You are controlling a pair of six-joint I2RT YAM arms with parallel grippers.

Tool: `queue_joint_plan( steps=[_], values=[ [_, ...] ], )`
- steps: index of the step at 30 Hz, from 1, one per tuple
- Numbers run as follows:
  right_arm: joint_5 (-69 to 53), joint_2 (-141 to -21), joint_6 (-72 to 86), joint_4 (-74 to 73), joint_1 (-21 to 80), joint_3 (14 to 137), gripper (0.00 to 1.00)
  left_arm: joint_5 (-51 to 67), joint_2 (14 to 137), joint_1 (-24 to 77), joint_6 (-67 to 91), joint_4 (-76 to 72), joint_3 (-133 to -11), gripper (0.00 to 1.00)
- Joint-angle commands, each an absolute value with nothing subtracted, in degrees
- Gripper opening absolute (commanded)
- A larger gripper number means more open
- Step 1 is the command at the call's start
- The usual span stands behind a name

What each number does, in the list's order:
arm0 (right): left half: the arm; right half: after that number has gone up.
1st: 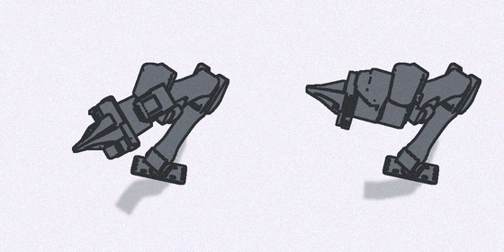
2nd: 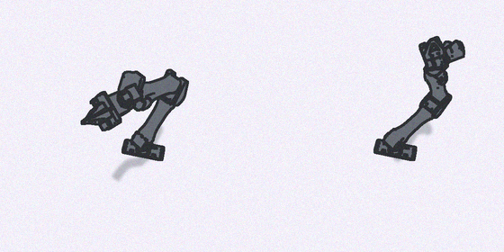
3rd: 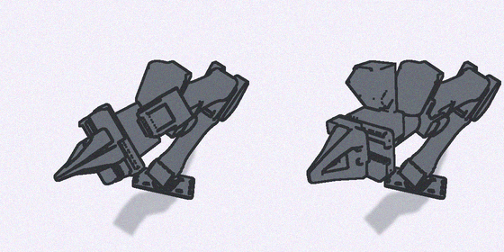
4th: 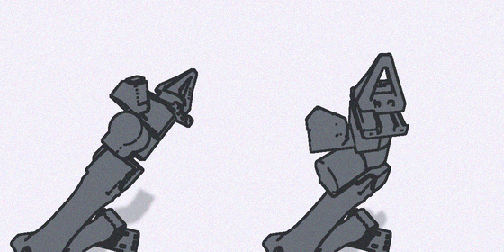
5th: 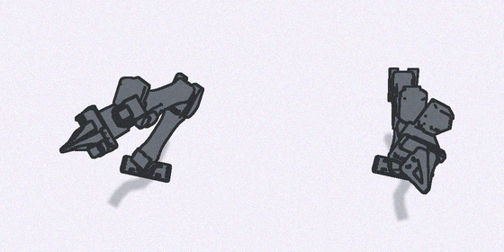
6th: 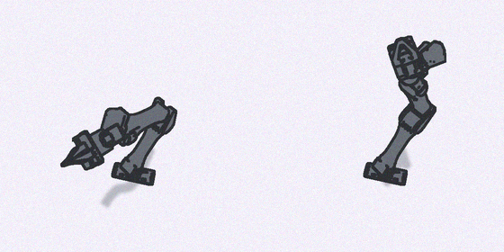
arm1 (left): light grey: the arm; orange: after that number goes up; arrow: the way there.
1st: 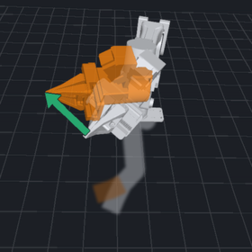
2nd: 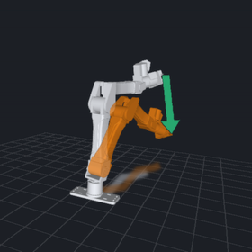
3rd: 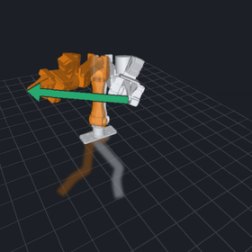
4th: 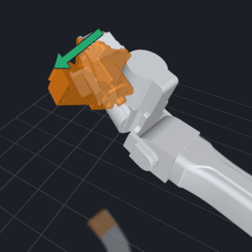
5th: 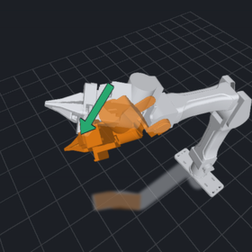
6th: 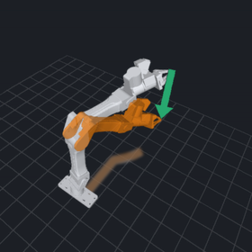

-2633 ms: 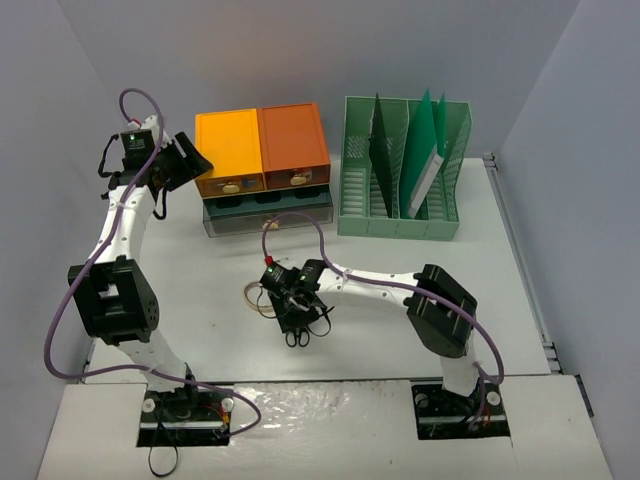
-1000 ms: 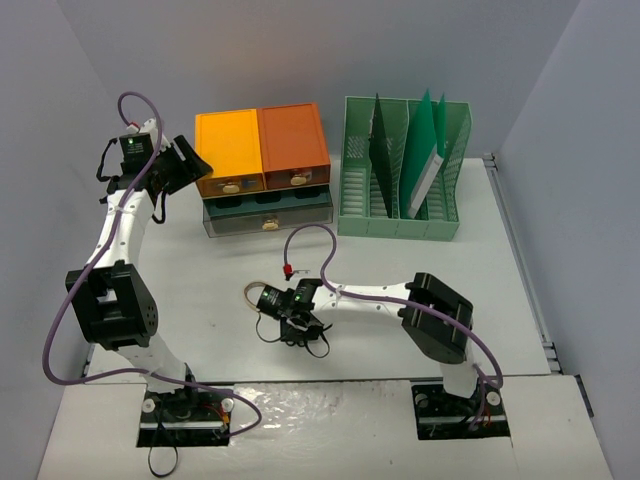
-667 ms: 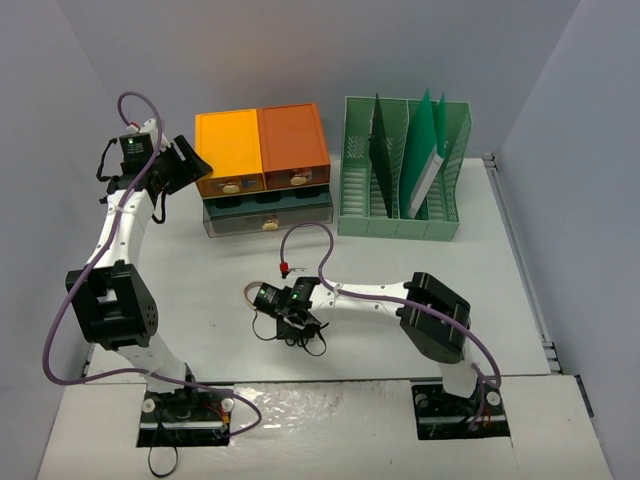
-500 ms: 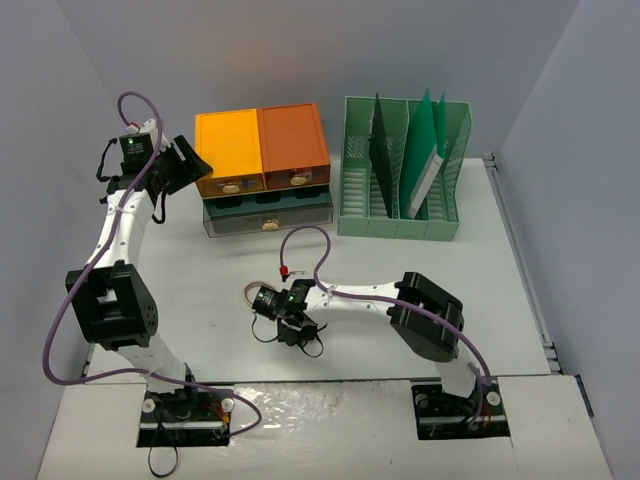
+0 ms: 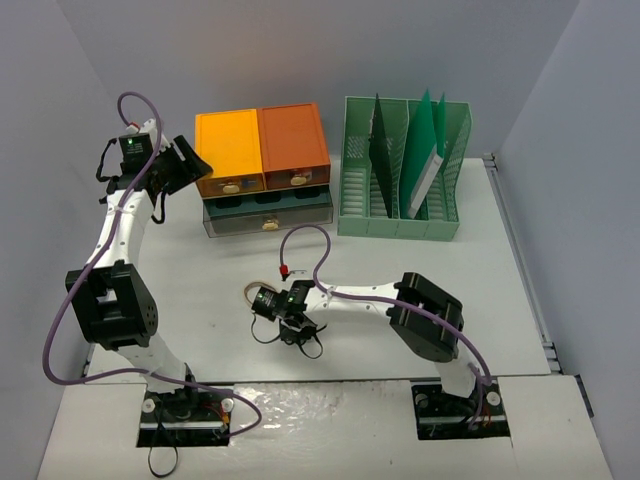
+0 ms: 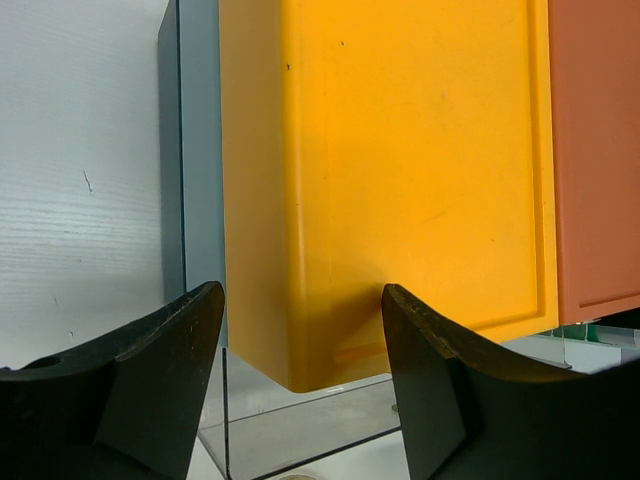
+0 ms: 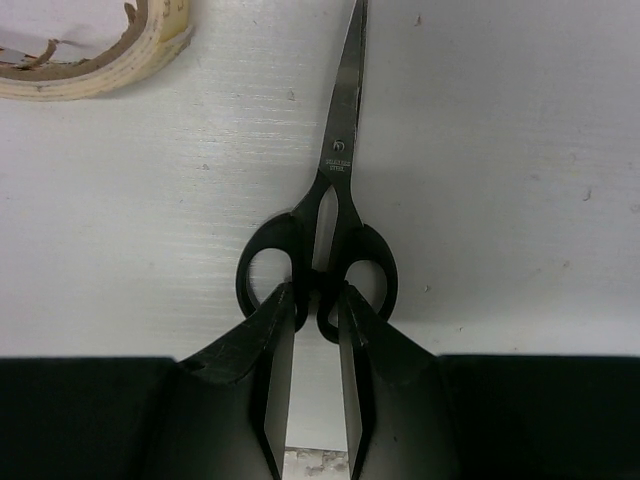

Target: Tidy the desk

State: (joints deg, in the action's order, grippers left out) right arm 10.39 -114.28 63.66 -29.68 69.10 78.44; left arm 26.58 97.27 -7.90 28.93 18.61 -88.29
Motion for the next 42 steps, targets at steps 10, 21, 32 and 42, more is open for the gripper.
queue_joint_plan(
  steps=[10,21,32,42],
  values=[
    [16.0,-115.0,63.9,-31.5,71.0,75.9,0.00,23.8,98.7,-8.3,26.0,26.5,-86.1,0.60],
    [27.2,-108.1,58.4,-44.3,72.4,94.3,0.00,24.1,97.6,-8.5,26.4,26.5,-86.1,0.60],
    [32.3,-110.6,47.0,-48.6,70.1,113.7,0.00,24.3,96.6,-8.7,26.5,26.2,-85.3,0.60],
    [20.7,-116.9,23.9,-45.1,58.6,132.0,0.00,24.5,96.7,-8.7,26.8,25.6,-85.0,0.60]
  ],
)
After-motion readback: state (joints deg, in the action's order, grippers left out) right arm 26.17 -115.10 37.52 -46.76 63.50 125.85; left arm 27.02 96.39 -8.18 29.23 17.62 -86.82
